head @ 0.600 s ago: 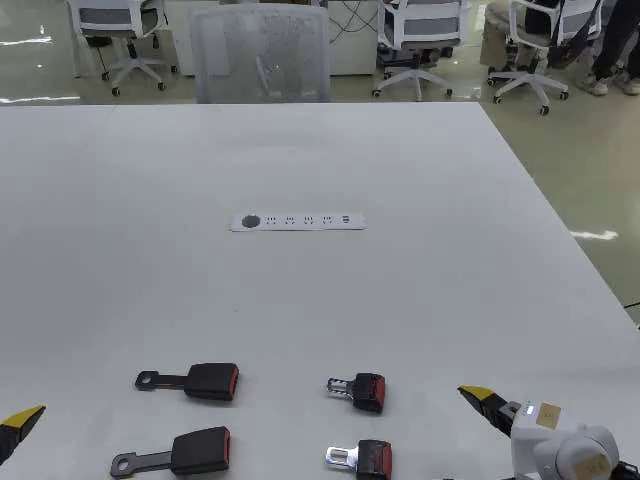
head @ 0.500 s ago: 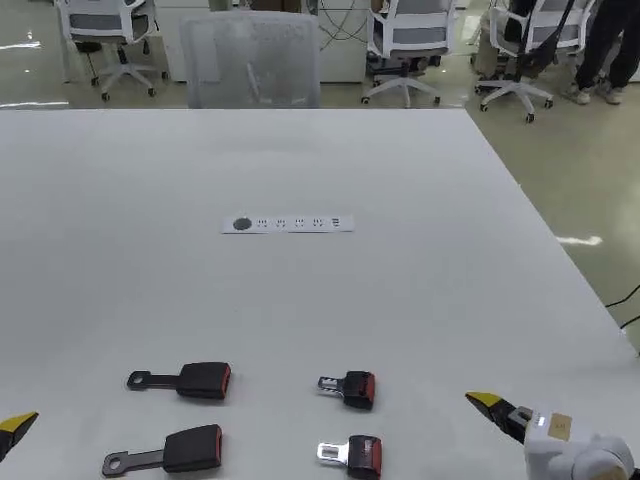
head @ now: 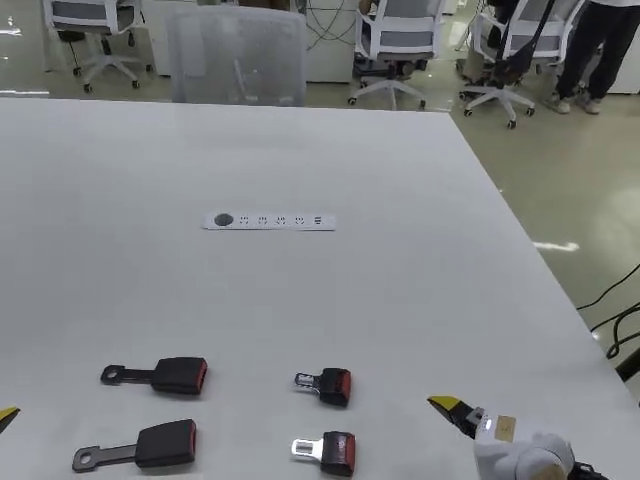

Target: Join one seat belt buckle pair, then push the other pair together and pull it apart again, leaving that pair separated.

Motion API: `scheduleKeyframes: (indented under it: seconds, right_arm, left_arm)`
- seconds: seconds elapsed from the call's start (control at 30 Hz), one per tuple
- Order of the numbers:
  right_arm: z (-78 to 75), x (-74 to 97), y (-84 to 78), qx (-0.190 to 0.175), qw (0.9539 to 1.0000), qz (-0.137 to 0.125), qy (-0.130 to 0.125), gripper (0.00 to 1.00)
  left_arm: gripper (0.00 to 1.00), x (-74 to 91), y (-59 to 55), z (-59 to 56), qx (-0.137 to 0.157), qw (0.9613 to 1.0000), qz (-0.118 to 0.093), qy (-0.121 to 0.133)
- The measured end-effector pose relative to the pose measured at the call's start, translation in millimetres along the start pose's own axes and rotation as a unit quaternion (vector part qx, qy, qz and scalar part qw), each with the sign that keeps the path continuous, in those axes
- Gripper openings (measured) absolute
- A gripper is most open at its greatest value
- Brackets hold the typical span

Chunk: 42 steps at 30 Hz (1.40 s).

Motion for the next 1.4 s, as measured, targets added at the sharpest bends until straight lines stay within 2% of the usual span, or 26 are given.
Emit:
scheduleKeyframes:
  seconds: [0.03, 0.07, 0.17, 0.37, 0.6, 0.9, 1.07, 1.2, 1.3, 1.4]
  right_arm:
    - [-0.5, 0.1, 0.8, 0.001, 1.0, 0.001, 0.0, 1.0]
    - [-2.2, -0.1, 1.1, 0.0, 1.0, 0.003, 0.0, 1.0]
    - [-4.1, 1.2, 3.8, -0.003, 1.0, -0.002, -0.003, 1.0]
    - [-4.0, -0.5, 1.1, -0.009, 0.9999, 0.004, -0.003, 1.0]
    - [-3.2, -4.5, 2.3, -0.007, 0.9999, 0.002, -0.007, 1.0]
    - [-5.8, -8.2, 3.7, -0.008, 0.9999, 0.005, -0.014, 1.0]
    - [-6.6, -8.3, 1.4, -0.008, 0.9998, 0.012, -0.016, 1.0]
    - [-7.3, -7.7, -0.1, -0.01, 0.9996, 0.016, -0.02, 0.99]
    - [-9.8, -5.3, 3.5, -0.036, 0.999, -0.003, -0.027, 0.99]
    - [-12.6, -4.4, 3.6, -0.042, 0.9986, -0.005, -0.034, 0.99]
  left_arm:
    - [1.0, 0.0, -0.1, 0.2, -0.002, 1.0, 0.0, 0.001]
    - [1.0, -0.1, 0.3, -0.2, -0.019, 0.9998, 0.002, 0.0]
    - [1.0, -1.3, -0.3, -2.8, -0.019, 0.9998, 0.006, -0.009]
    - [1.0, 0.0, 1.5, -1.9, -0.014, 0.9999, 0.0, -0.002]
    - [1.0, -1.5, 0.5, -6.8, -0.045, 0.9988, 0.013, -0.017]
    - [0.99, -0.9, -0.5, -4.4, -0.038, 0.9991, 0.015, -0.014]
    - [1.0, -1.7, -4.0, -3.8, -0.055, 0.9979, 0.032, -0.012]
    - [1.0, -1.7, -3.7, -3.7, -0.053, 0.9981, 0.029, -0.012]
    - [1.0, -1.5, -3.7, -3.2, -0.05, 0.9983, 0.029, -0.01]
    - [0.99, -1.5, -3.9, -3.7, -0.051, 0.9982, 0.03, -0.011]
Point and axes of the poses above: the centre of the closed fingertips' face, and the gripper's own axes: x roughly backward along the fingers, z roughly to its left, y roughly out of its top, the point moved 10 cm from there along x, roughly backward along the fingers, and after that the axes turned 5 degrees about -x, right-handed, at the moved point
